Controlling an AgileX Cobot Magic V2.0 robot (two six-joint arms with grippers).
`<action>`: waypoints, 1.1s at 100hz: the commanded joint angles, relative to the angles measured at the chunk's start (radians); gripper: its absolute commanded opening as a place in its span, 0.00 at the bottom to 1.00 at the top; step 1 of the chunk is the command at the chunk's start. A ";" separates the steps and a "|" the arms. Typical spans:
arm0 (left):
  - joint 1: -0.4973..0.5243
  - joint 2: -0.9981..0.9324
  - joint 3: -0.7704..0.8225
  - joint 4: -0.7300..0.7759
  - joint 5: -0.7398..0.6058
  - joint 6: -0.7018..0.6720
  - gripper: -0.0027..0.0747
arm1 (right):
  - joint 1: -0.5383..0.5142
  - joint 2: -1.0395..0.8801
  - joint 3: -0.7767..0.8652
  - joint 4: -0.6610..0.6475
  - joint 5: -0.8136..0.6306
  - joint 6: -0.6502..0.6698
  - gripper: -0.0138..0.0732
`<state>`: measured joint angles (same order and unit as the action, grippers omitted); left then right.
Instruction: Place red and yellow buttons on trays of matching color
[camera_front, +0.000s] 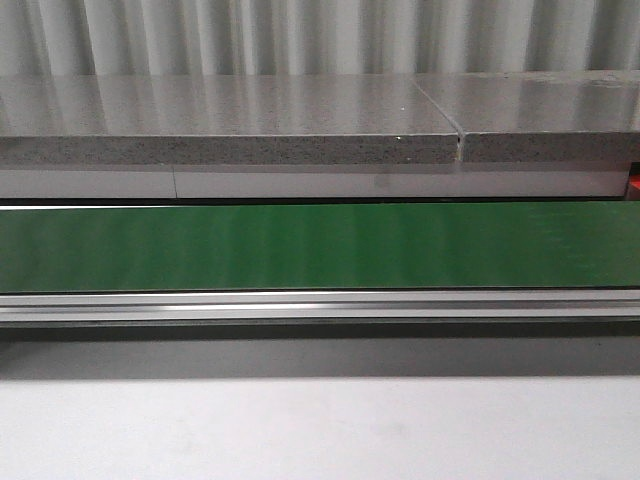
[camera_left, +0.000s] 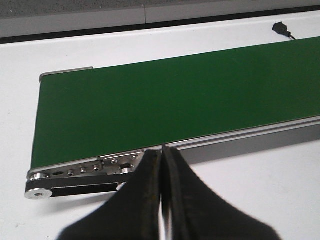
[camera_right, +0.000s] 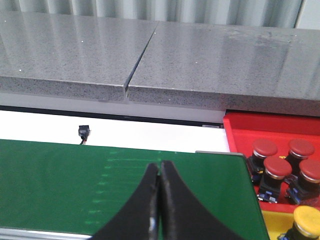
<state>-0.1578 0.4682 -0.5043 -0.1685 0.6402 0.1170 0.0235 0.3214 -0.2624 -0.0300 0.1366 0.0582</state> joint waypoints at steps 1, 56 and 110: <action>-0.008 0.005 -0.028 -0.017 -0.064 0.001 0.01 | 0.000 -0.057 0.026 -0.011 -0.100 -0.013 0.08; -0.008 0.005 -0.028 -0.017 -0.064 0.001 0.01 | -0.031 -0.349 0.285 -0.013 -0.197 0.003 0.08; -0.008 0.005 -0.028 -0.017 -0.064 0.001 0.01 | -0.031 -0.348 0.285 -0.013 -0.227 0.005 0.08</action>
<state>-0.1578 0.4682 -0.5043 -0.1706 0.6402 0.1170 -0.0033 -0.0107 0.0283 -0.0312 0.0000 0.0630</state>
